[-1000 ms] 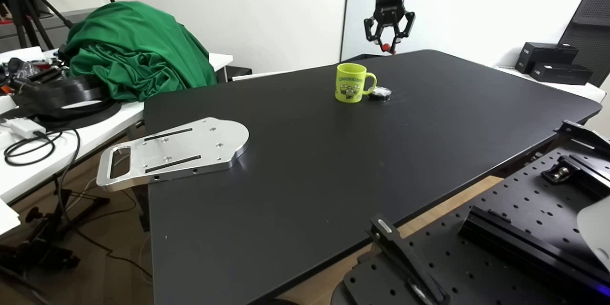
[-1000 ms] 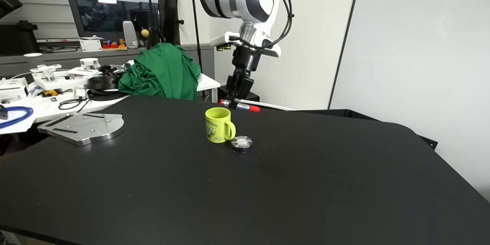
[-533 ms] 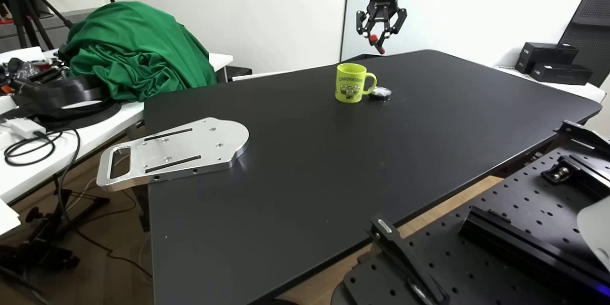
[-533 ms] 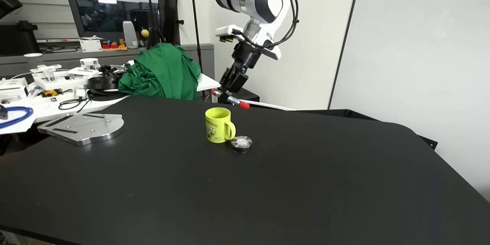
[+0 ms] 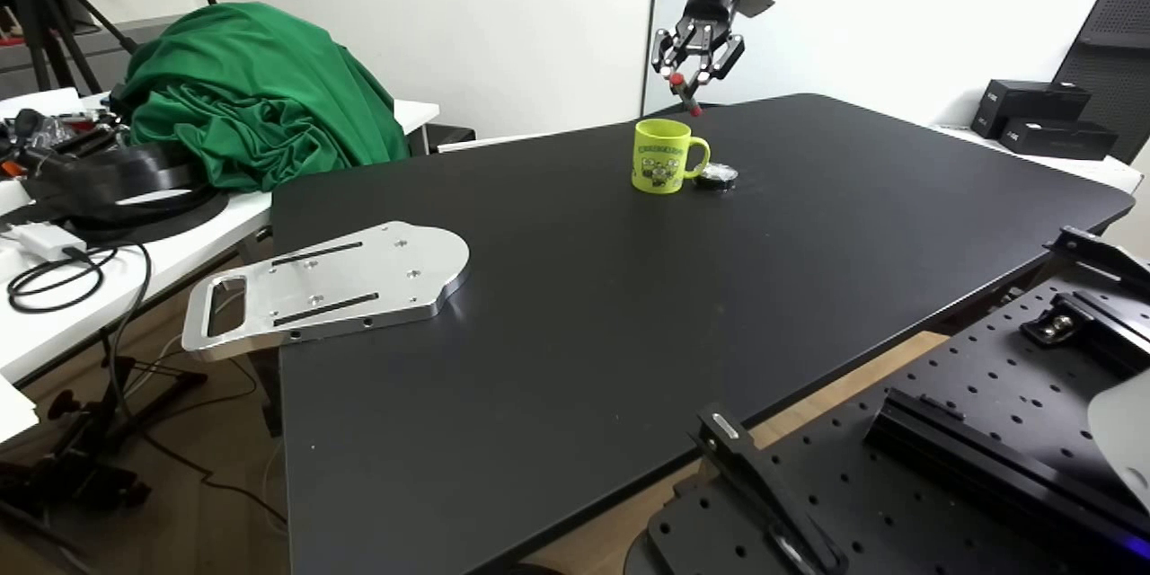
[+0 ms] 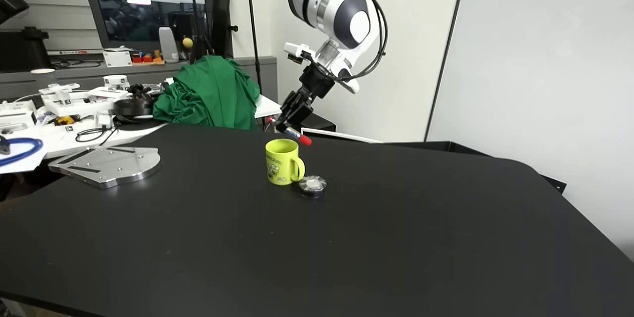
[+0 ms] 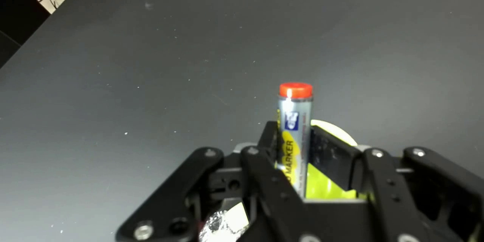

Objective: Place the red marker inside the yellow mug, take the marker out of the mug then place it back inside the mug

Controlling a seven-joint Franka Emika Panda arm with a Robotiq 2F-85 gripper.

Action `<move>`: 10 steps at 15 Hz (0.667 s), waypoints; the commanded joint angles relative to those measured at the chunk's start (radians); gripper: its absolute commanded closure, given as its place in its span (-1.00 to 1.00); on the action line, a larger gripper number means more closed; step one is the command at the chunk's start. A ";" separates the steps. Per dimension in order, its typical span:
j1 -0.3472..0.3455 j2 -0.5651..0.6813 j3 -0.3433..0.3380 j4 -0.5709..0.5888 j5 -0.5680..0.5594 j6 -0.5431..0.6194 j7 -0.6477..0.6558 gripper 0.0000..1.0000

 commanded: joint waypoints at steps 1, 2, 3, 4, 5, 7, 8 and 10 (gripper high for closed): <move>-0.012 0.020 0.029 0.071 0.034 -0.035 0.024 0.87; -0.013 0.023 0.033 0.078 0.042 -0.039 0.030 0.87; -0.014 0.027 0.034 0.085 0.053 -0.046 0.042 0.87; -0.016 0.030 0.037 0.093 0.062 -0.065 0.057 0.87; -0.019 0.034 0.038 0.099 0.073 -0.086 0.064 0.87; -0.023 0.039 0.036 0.107 0.091 -0.131 0.075 0.87; -0.026 0.045 0.034 0.111 0.099 -0.150 0.079 0.87; -0.032 0.057 0.030 0.113 0.118 -0.168 0.080 0.87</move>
